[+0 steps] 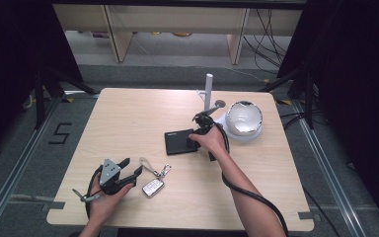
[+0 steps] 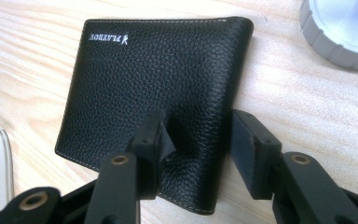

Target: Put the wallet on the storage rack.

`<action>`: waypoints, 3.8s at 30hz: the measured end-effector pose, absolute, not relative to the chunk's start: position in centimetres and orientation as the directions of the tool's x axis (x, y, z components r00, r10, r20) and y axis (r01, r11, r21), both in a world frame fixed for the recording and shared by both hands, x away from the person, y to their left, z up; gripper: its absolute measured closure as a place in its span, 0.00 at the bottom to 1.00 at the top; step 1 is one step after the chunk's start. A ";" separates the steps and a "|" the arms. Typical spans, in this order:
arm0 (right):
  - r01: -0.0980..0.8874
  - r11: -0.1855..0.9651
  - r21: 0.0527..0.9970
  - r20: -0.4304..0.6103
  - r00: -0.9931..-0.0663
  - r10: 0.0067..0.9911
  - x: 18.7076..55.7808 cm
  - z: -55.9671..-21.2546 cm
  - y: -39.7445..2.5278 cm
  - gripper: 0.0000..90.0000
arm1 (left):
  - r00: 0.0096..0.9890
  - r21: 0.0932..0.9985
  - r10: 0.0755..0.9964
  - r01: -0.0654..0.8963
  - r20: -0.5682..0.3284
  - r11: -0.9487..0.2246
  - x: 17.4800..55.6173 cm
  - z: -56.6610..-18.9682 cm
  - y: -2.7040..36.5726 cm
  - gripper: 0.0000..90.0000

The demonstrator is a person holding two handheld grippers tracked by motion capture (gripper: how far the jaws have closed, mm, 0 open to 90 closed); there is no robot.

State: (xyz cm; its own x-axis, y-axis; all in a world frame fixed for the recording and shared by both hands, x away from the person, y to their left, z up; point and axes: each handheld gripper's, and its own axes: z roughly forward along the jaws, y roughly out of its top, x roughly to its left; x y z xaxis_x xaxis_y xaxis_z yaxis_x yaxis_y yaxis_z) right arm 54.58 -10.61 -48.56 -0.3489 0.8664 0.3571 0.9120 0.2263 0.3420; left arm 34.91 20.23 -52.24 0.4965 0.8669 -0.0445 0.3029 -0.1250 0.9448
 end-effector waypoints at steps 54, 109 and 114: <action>0.310 0.892 0.328 -0.233 -0.889 0.395 48.5 -37.0 -16.8 0.91 | 0.486 0.943 0.873 0.311 -0.048 -0.121 34.8 -52.2 20.3 0.44; 0.321 0.892 0.318 -0.333 -0.843 0.422 48.6 -33.1 -23.6 0.91 | 0.482 0.942 0.875 0.313 -0.048 -0.120 34.9 -52.2 20.3 0.44; 0.332 0.888 0.318 -0.338 -0.835 0.434 48.7 -32.7 -23.9 0.91 | 0.482 0.942 0.875 0.313 -0.048 -0.121 34.9 -52.2 20.3 0.44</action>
State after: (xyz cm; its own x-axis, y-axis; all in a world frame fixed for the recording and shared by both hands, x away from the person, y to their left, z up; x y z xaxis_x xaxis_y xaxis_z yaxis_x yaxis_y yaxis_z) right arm 48.67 -23.89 -32.68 -0.8351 0.4336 -0.3385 0.3323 0.8880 0.3178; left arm 34.85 20.34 -52.18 0.4825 0.8746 -0.0479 0.3134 -0.1213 0.9418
